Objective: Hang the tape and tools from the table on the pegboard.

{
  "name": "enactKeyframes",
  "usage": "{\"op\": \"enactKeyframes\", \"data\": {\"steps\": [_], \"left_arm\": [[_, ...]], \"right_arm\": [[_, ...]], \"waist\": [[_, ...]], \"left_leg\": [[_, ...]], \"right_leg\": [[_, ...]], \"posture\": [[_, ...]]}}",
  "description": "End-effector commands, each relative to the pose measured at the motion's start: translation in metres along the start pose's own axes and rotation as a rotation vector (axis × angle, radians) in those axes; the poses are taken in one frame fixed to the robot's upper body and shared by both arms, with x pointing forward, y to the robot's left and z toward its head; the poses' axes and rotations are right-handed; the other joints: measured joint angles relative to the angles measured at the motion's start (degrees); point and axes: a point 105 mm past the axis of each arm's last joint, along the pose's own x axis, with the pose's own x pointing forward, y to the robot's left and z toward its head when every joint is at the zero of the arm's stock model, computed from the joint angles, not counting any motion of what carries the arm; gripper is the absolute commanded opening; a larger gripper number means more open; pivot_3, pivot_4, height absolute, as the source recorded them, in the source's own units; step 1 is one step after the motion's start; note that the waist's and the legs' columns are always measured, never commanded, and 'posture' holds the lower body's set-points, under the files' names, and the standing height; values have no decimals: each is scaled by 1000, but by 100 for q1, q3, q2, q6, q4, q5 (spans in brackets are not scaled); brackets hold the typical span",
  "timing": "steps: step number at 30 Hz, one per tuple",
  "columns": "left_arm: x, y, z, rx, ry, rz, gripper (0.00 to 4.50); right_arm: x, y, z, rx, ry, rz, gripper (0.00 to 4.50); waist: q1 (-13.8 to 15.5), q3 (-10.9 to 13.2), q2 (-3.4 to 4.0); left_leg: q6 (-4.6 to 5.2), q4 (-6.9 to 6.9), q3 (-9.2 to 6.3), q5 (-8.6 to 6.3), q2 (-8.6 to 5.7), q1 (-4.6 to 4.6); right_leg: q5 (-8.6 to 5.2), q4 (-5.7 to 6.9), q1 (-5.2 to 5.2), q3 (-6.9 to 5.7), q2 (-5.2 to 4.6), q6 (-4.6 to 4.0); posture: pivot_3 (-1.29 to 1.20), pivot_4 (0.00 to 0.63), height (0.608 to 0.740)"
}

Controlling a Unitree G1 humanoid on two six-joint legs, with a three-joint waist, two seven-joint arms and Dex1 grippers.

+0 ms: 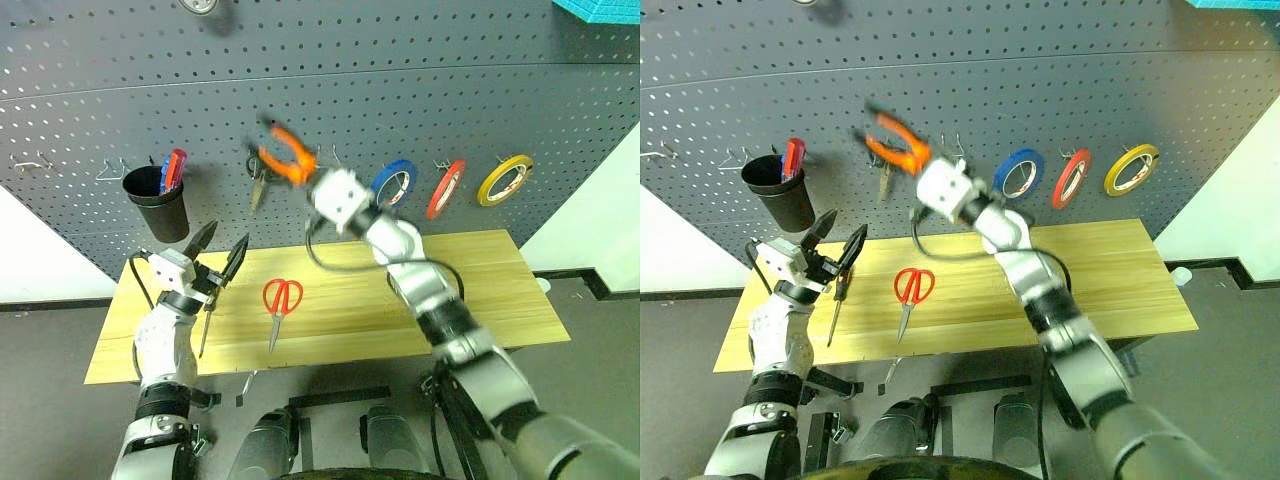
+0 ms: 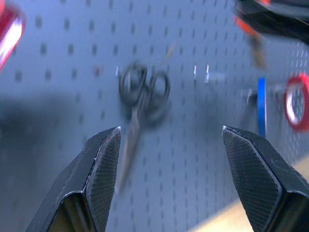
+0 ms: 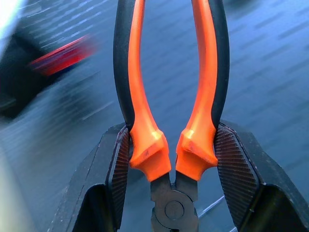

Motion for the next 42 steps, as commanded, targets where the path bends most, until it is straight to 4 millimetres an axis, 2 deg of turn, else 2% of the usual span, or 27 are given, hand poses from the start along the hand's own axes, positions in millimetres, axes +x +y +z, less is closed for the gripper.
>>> {"op": "enactKeyframes", "data": {"steps": [1,4,9,16,21,25,35,42], "left_arm": [[7,1,9,66,-54,27,3487],[7,-1,9,91,-63,42,3487],[5,-13,6,64,-58,40,3487],[0,-21,6,41,-45,26,3487],[-2,-22,5,28,-37,20,3487],[0,-24,5,17,-38,14,3487],[-5,-20,4,24,-22,6,3487],[-3,-22,2,27,-8,-17,3487]], "right_arm": [[13,-20,-7,24,-3,-115,2237],[19,-26,-15,64,18,-140,2237],[22,-31,-40,147,124,-188,2237],[19,-33,-51,255,160,-207,2237],[22,-29,-49,388,135,-212,2237],[29,-29,-35,426,64,-224,2237],[33,-26,-17,406,-41,-195,2237],[29,-33,-23,295,2,-240,2237]], "waist": [[-10,-1,-1],[-10,0,0],[-19,1,2],[-6,2,4],[-23,3,5],[-22,4,7],[-23,6,10],[3,7,12]], "left_leg": [[0,-1,0,0,-1,2],[0,-9,3,0,-3,2],[0,-12,3,2,-4,-1],[-1,-11,2,2,3,-1],[-2,-9,0,3,3,0],[-2,-8,-2,3,6,1],[-2,-9,0,3,6,1],[-2,-8,0,3,6,1]], "right_leg": [[0,2,0,0,0,0],[0,1,2,1,0,0],[0,15,8,8,1,-1],[1,21,5,9,16,-5],[1,27,4,13,17,-6],[1,35,-3,18,20,-8],[0,46,-12,31,23,-12],[-1,48,-13,31,23,-13]], "posture": [[-67,94,725],[-55,92,725],[-26,92,725],[-13,102,725],[-14,104,725],[-11,105,725],[-6,107,725],[-7,104,725]]}}
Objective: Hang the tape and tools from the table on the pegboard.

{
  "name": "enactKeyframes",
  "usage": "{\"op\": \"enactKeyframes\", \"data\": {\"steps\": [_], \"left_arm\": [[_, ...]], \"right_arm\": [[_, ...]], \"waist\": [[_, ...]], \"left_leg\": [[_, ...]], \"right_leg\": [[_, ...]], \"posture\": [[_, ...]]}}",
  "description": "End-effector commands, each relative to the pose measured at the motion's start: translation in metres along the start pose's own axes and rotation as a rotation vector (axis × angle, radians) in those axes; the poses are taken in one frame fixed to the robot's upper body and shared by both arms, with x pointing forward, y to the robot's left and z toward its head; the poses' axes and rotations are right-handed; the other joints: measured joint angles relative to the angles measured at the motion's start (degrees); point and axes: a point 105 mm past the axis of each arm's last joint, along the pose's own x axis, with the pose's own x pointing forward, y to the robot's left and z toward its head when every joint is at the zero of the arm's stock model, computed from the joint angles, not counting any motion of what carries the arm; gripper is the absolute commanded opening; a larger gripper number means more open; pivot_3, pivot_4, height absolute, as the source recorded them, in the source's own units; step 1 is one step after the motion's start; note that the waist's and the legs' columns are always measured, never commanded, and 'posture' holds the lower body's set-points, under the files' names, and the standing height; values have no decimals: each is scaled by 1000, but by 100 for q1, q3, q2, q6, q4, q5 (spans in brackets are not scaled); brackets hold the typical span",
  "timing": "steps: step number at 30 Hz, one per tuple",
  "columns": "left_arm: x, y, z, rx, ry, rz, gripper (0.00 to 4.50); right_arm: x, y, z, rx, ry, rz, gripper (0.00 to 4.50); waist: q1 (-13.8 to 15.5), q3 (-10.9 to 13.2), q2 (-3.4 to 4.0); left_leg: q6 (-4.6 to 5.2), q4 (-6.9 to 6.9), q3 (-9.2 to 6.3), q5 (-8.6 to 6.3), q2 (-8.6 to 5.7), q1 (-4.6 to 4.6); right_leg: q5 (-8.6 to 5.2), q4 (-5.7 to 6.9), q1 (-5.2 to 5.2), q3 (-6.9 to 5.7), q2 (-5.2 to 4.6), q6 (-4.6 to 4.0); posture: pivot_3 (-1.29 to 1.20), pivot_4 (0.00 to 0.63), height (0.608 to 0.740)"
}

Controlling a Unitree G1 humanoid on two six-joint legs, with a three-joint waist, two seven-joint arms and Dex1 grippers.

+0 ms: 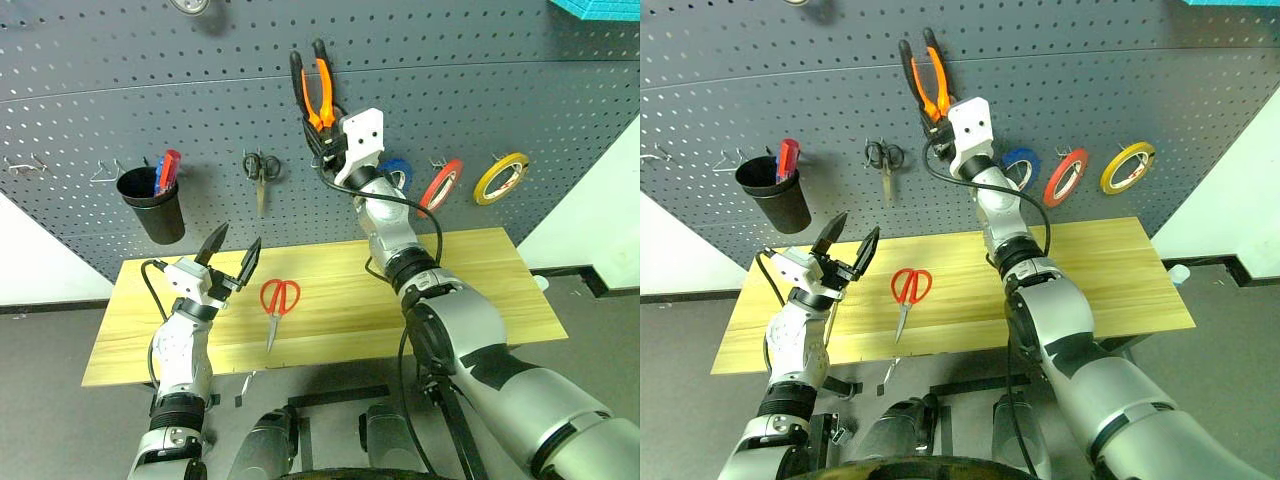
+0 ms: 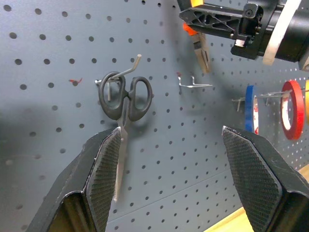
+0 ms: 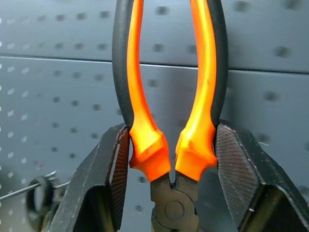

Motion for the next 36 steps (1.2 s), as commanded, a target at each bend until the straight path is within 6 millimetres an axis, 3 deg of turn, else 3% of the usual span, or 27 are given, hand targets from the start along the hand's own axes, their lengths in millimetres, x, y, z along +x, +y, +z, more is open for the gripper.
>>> {"op": "enactKeyframes", "data": {"steps": [1,9,15,24,36], "left_arm": [[5,-1,8,31,-22,-39,3487],[3,-2,9,27,-26,-41,3487],[-1,6,19,46,-66,11,3487],[-18,-1,29,38,-52,21,3487],[-26,-10,36,16,-27,18,3487]], "right_arm": [[12,-11,29,-97,-96,-49,2237],[13,-8,33,-39,-118,-46,2237],[13,-1,24,3,-86,-37,2237],[11,0,24,20,-105,-52,2237],[5,-16,19,-10,-91,-97,2237]], "waist": [[10,0,0],[84,0,1],[149,2,0],[194,66,7],[432,241,-6]], "left_leg": [[0,0,0,0,0,0],[-1,-1,2,0,0,0],[-1,0,1,0,0,0],[-1,-2,-1,0,2,0],[-1,-4,0,-1,4,0]], "right_leg": [[0,0,0,0,0,0],[-1,1,-2,2,1,-2],[-1,2,-2,2,1,-2],[-4,3,-4,3,1,-7],[-14,3,-7,5,0,-25]], "posture": [[-7,103,725],[0,105,725],[27,111,725],[76,151,725],[100,169,725]]}}
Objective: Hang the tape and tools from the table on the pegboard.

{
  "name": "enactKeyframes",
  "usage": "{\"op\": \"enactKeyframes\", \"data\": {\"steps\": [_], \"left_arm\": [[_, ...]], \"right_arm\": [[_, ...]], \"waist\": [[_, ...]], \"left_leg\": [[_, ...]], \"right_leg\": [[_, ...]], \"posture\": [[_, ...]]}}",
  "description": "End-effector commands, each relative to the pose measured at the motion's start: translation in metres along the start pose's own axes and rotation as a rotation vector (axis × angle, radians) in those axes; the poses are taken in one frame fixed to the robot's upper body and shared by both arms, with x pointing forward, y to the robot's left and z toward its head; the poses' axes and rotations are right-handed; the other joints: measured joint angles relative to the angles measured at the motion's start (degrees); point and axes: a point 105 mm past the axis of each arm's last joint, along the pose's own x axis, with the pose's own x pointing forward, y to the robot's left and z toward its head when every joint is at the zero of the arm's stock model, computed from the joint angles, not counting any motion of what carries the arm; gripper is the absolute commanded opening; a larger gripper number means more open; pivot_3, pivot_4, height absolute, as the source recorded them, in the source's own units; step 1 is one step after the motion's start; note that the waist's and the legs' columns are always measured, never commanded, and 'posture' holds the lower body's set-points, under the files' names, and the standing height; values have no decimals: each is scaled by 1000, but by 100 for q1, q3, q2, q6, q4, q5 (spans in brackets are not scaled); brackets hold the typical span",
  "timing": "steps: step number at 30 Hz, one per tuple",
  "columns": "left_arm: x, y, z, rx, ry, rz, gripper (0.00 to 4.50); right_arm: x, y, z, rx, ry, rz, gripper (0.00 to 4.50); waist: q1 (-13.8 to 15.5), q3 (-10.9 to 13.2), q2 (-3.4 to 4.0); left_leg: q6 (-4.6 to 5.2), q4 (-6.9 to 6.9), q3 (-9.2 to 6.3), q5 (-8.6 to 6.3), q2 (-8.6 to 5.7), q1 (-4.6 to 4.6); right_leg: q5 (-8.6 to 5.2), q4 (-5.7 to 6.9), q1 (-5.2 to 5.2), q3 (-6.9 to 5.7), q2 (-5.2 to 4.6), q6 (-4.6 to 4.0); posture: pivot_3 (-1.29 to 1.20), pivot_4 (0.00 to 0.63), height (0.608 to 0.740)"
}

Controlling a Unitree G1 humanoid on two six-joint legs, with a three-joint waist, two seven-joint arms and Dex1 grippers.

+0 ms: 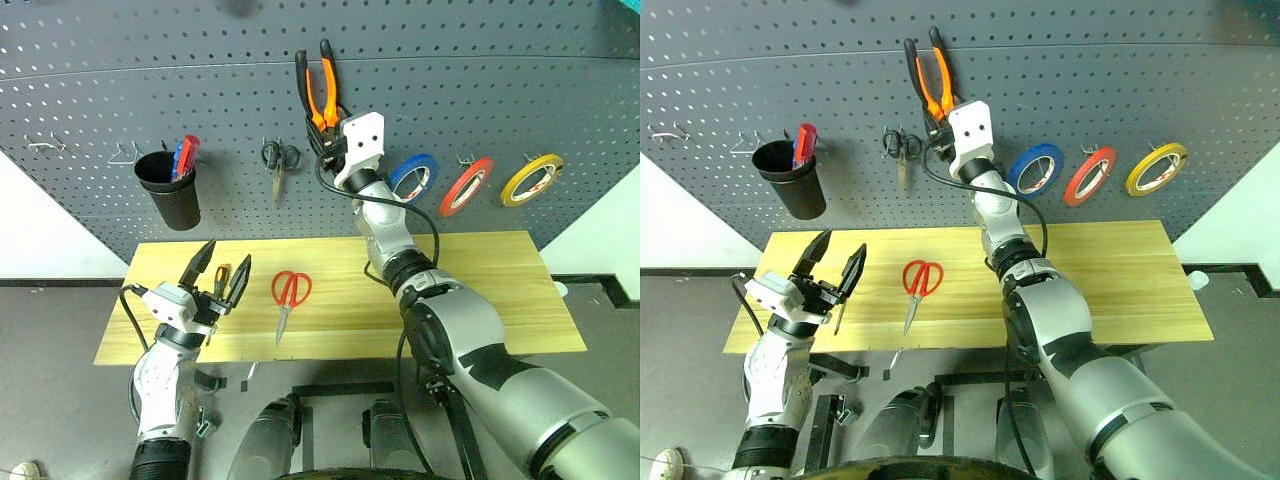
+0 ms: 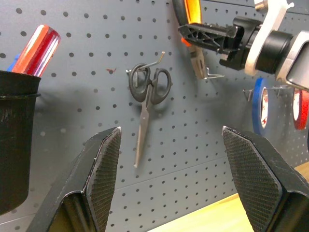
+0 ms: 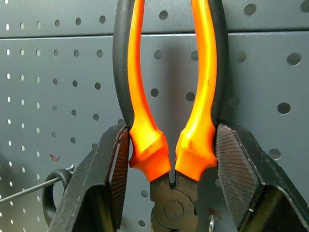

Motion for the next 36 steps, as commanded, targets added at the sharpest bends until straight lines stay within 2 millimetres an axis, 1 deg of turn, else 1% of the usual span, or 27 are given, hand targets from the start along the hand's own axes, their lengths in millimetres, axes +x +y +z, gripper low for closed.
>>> {"op": "enactKeyframes", "data": {"steps": [1,6,8,12,20,26,29,32,36], "left_arm": [[5,0,10,15,-34,-9,3487],[7,-1,9,1,-33,-23,3487],[9,-1,8,-3,-33,-26,3487],[14,-3,7,-15,-42,-39,3487],[18,-3,5,-26,-47,-48,3487],[19,-5,3,-32,-50,-53,3487],[19,-5,3,-31,-50,-53,3487],[19,-4,5,-27,-52,-52,3487],[19,-4,6,-27,-55,-52,3487]], "right_arm": [[10,-10,23,-21,-84,-26,2237],[9,-14,30,-19,-116,-20,2237],[9,-14,33,-19,-137,-8,2237],[8,-14,42,-14,-185,11,2237],[9,-14,54,-8,-249,31,2237],[9,-14,56,-4,-252,32,2237],[9,-18,56,-8,-250,19,2237],[7,-28,50,-25,-221,-8,2237],[4,-33,42,-42,-181,-17,2237]], "waist": [[28,13,2],[37,41,-2],[33,41,-1],[20,41,-1],[-2,41,-1],[-4,41,-1],[-3,41,-1],[2,41,-1],[4,41,-2]], "left_leg": [[0,0,0,0,0,0],[0,0,2,0,0,-7],[0,-1,2,0,0,-15],[-3,0,4,2,0,-41],[-13,0,12,8,0,-77],[-16,0,15,10,0,-77],[-17,0,15,11,0,-77],[-19,0,16,12,0,-77],[-20,0,16,13,-1,-77]], "right_leg": [[-3,0,-1,0,0,-5],[-3,-1,-7,0,0,-5],[4,0,-16,0,0,8],[6,4,-43,0,0,10],[7,14,-83,0,1,11],[7,16,-82,0,1,11],[7,15,-83,0,1,11],[7,16,-83,0,1,11],[7,16,-82,0,1,11]], "posture": [[99,169,725],[83,164,725],[73,163,725],[60,160,725],[44,155,725],[46,153,725],[48,151,725],[50,151,725],[53,149,725]]}}
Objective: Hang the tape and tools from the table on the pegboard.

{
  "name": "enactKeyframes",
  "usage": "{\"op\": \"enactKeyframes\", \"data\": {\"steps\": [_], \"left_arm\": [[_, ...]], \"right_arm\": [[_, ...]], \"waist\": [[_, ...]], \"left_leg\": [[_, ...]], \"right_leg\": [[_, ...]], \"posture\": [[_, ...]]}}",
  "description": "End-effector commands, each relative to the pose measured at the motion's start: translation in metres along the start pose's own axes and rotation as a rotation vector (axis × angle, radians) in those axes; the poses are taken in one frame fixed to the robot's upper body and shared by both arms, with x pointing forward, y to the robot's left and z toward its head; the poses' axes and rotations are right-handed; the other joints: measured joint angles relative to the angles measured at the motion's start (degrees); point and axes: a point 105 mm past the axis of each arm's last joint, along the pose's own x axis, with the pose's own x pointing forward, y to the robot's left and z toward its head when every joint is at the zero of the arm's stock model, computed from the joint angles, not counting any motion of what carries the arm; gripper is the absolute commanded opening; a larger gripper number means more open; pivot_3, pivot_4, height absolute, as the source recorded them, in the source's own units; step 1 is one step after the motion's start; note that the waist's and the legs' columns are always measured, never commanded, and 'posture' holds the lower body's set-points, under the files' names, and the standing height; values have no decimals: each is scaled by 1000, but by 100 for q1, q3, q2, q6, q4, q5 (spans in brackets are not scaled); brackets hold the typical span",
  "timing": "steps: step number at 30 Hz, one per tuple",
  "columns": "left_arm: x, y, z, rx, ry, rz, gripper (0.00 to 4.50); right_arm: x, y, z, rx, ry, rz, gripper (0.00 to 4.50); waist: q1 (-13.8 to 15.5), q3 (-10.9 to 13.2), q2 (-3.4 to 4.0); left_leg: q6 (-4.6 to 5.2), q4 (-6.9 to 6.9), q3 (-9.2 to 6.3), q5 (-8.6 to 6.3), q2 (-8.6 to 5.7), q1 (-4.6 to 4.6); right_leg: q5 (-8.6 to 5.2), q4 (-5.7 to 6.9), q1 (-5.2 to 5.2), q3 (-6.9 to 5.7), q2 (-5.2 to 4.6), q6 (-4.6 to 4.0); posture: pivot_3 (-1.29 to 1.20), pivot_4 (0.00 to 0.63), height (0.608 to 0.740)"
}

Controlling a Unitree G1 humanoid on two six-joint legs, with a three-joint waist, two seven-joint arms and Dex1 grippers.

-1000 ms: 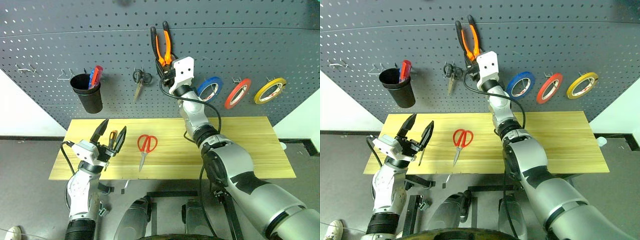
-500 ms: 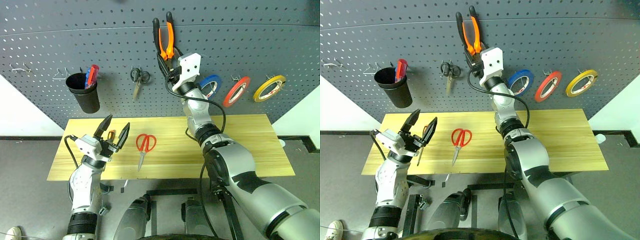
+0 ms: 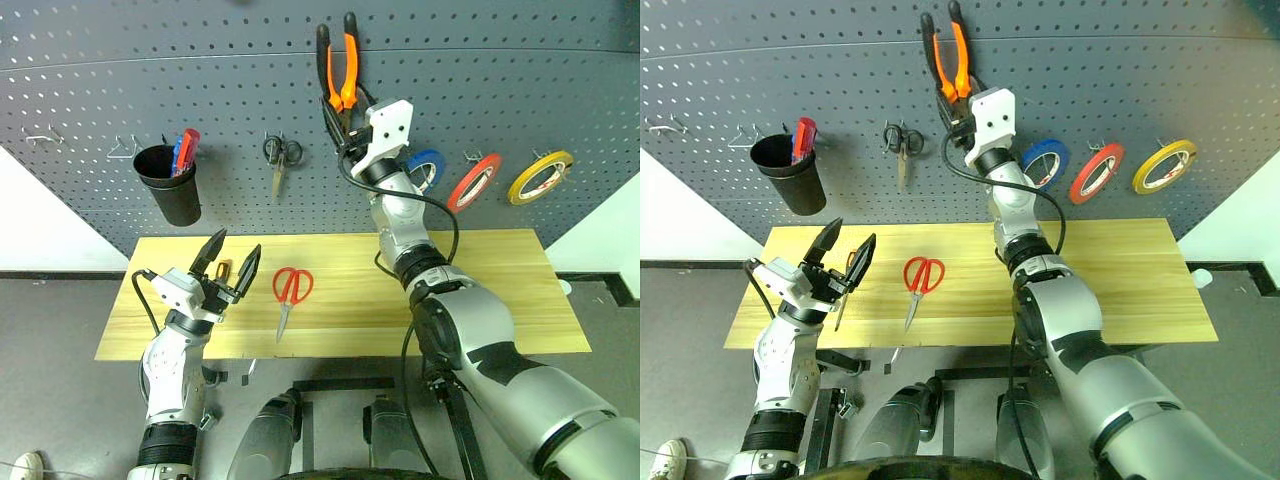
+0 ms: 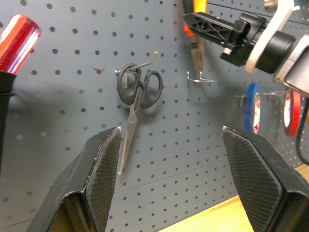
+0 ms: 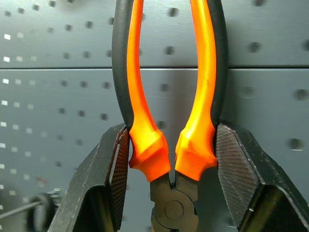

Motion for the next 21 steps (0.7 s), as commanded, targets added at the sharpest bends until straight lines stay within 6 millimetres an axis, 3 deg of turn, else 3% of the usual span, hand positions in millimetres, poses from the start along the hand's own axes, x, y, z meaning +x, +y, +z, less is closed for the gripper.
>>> {"op": "enactKeyframes", "data": {"steps": [1,13,19,21], "left_arm": [[2,0,6,13,-27,-10,3487],[3,0,6,11,-29,-12,3487],[5,1,9,15,-50,-10,3487],[6,2,11,18,-61,-9,3487]], "right_arm": [[9,-6,15,-31,-52,-9,2237],[3,-3,3,-26,-3,0,2237],[-2,-5,-4,-10,27,-3,4251],[-2,-5,-4,-15,26,-8,4456]], "waist": [[-8,0,0],[-7,0,0],[-9,-1,-1],[-14,-1,-1]], "left_leg": [[0,0,0,0,0,0],[-6,0,3,4,0,0],[-11,1,3,7,0,1],[-15,4,3,10,1,4]], "right_leg": [[0,0,0,0,0,0],[0,3,-2,0,2,0],[2,6,0,0,3,-2],[5,7,3,0,4,-5]], "posture": [[55,148,725],[51,147,725],[49,144,725],[47,142,725]]}}
